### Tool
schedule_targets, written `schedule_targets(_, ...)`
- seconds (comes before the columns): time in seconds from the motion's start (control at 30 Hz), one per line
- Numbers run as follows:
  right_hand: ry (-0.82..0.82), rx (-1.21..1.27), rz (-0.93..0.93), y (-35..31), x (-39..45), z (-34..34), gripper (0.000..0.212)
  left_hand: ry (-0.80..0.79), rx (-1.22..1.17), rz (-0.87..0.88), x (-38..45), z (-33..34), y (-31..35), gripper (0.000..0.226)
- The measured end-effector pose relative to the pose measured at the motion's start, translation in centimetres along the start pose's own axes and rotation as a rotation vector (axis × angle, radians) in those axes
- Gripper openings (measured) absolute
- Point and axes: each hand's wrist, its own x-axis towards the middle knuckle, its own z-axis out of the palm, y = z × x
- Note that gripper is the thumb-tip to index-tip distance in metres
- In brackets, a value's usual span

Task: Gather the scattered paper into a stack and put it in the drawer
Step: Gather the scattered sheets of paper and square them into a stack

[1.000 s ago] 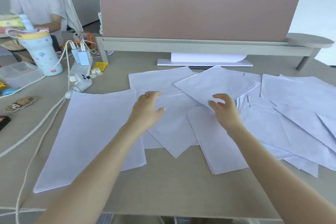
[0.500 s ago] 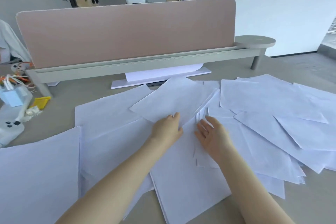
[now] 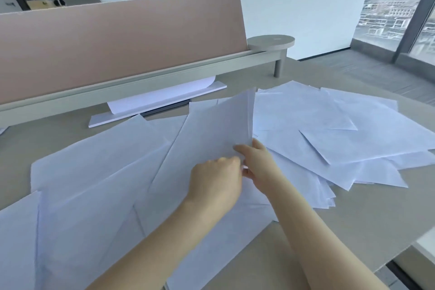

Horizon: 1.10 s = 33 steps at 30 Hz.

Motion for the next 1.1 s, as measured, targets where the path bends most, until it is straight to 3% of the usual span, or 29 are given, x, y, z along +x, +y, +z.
schedule_targets(0.1, 0.126, -0.285, -0.096, -1.1, 0.1, -4.3, 0.021, -0.096, -0.345, -0.082, -0.8, -0.1, 0.7, 0.051)
schedule_targets(0.2, 0.289, -0.640, -0.142, -2.5, 0.3, -8.8, 0.015, -0.061, -0.561, -0.183, -0.4, 0.2, -0.7, 0.056)
schedule_targets(0.27, 0.356, -0.821, -0.089, -3.2, 0.3, -10.9, 0.013, -0.119, -0.793, -0.364, 0.5, 0.7, -2.5, 0.059)
schedule_targets(0.4, 0.461, -0.990, -0.059, -2.1, 0.2, -11.9, 0.046, -0.147, -1.432, -0.748, 1.8, 1.0, -5.6, 0.043)
schedule_targets(0.5, 0.521, -1.045, -0.149, -0.7, -0.3, -11.0, 0.051, -0.182, -1.688, -0.895, 2.6, 0.8, -6.6, 0.057)
schedule_targets(0.63, 0.547, -1.024, -0.210, 0.1, -0.6, -10.7, 0.056, -0.250, -1.735, -0.929, 3.4, 1.5, -6.6, 0.054)
schedule_targets(0.8, 0.553, -1.007, -0.247, 0.5, -0.6, -10.3, 0.053, -0.323, -1.541, -0.804, 4.6, 1.6, -5.1, 0.018)
schedule_targets(0.93, 0.563, -0.976, -0.264, 0.5, -0.9, -10.2, 0.051, -0.372, -1.496, -0.768, 5.0, 1.4, -3.4, 0.014)
schedule_targets(1.0, 0.558, -0.945, -0.306, 0.5, -1.3, -9.8, 0.048, -0.313, -1.372, -0.730, 5.4, 1.8, -2.7, 0.013)
schedule_targets(1.1, 0.528, -0.858, -0.361, 0.2, -1.5, -9.5, 0.044, -0.221, -1.193, -0.650, 5.4, 1.7, -2.8, 0.033)
